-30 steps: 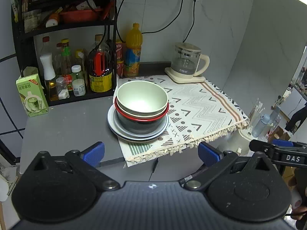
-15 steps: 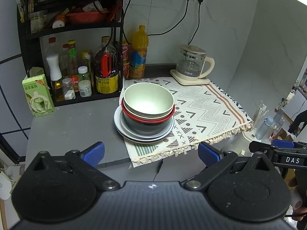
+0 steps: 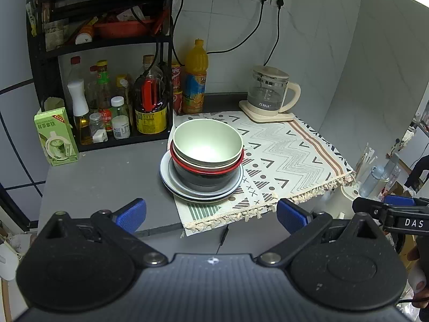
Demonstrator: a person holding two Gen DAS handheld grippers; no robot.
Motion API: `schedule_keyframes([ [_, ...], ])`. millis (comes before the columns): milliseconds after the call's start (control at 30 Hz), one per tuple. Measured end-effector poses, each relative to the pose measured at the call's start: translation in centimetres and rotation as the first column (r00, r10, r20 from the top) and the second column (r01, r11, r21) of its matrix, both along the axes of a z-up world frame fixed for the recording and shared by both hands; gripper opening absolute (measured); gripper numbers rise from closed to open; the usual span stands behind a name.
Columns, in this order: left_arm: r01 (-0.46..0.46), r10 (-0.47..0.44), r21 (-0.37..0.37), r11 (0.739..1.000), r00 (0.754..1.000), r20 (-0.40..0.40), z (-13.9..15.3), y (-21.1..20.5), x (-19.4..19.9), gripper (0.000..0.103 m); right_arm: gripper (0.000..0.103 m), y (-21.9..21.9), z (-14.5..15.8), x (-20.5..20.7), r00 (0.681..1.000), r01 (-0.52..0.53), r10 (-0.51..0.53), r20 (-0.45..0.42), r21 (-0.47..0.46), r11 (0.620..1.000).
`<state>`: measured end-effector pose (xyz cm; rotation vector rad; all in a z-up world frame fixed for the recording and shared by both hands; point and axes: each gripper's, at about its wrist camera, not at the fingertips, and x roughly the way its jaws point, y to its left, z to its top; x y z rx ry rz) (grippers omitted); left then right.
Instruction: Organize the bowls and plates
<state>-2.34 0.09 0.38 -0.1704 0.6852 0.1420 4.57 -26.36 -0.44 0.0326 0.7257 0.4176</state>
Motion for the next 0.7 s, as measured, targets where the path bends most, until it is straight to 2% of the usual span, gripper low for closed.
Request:
schedule_keyframes([
  [700,0.002,-0.002,0.001,1.0,1.0,0.001,-0.2,-0.8,0.3,0.102,0.103,-1.5,0.3,0.3,1.0,-0.003,0.003,0.012,0.011,1.0],
])
